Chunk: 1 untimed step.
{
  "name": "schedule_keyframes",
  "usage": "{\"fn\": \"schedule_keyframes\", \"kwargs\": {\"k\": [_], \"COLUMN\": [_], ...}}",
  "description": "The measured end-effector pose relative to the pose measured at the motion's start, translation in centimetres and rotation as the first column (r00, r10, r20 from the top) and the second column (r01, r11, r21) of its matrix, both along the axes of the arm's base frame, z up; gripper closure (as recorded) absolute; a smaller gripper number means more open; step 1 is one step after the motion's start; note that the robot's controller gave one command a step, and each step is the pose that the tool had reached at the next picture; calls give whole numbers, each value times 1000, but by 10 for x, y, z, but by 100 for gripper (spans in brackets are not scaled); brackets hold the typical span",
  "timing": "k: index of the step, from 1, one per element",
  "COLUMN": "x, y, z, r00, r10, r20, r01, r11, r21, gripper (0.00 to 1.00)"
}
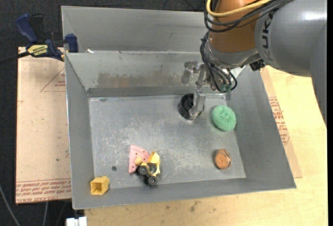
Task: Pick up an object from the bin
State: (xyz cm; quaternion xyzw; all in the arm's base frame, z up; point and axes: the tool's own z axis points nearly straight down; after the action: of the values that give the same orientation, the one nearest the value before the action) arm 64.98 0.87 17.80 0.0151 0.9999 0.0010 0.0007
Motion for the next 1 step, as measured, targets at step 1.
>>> {"fn": "schedule_keyframes", "kwargs": {"k": [1], "x": [2], "y": [-11], "z": [5], "r00": [994], "r10": [-112], "r20": [1], "r01": [112], "r11": [994], "r21": [-1], "gripper": [0]}}
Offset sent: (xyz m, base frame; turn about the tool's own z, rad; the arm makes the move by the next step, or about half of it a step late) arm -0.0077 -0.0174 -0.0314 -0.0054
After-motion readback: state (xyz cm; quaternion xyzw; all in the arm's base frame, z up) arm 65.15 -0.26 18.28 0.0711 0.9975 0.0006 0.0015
